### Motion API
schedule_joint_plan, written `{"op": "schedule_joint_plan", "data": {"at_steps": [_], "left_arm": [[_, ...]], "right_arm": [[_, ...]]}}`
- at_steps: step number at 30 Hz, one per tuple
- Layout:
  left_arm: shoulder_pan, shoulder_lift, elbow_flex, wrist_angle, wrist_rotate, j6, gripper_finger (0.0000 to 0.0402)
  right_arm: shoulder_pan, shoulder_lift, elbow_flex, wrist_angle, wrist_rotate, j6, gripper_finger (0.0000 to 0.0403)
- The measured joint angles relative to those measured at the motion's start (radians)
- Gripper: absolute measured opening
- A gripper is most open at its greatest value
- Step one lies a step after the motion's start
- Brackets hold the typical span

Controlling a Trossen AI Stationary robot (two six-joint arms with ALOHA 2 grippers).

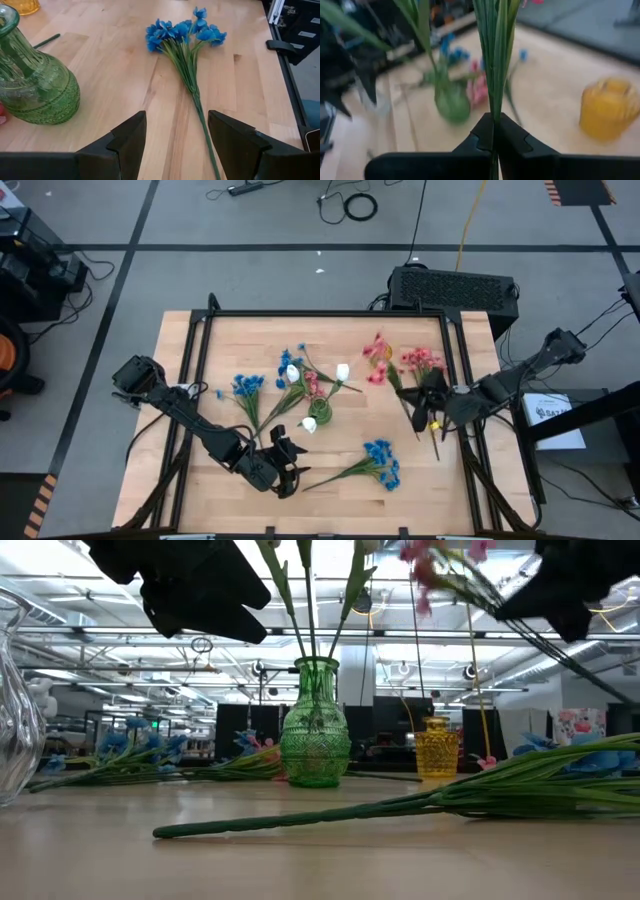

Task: Sort flowers into vase by color
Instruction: Put the center pink flowers into the yellow vase

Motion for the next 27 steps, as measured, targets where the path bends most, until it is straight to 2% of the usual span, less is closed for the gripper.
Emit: {"op": "schedule_joint_plan", "data": {"at_steps": [6,11,15,20,27], "left_arm": [[0.000,0.000,0.000,0.002,0.000,-0.001,0.0219],[0.000,0.000,0.000,0.031,0.000,0.000,0.0219],[0.000,0.000,0.000,0.046,0.000,0.004,0.0219],[0.000,0.000,0.000,0.053,0.000,0.008,0.0219],[0.000,0.000,0.000,0.053,0.000,0.009,0.0219]], "right_arm": [[0.002,-0.060,0.000,0.263,0.111,-0.306,0.0000],[-0.002,-0.082,0.001,0.536,0.114,-0.580,0.0000],[-0.002,-0.085,0.001,0.684,0.109,-0.741,0.0001],[-0.002,-0.082,0.001,0.729,0.060,-0.810,0.0002],[-0.001,-0.052,0.001,0.639,0.025,-0.739,0.0003]]}}
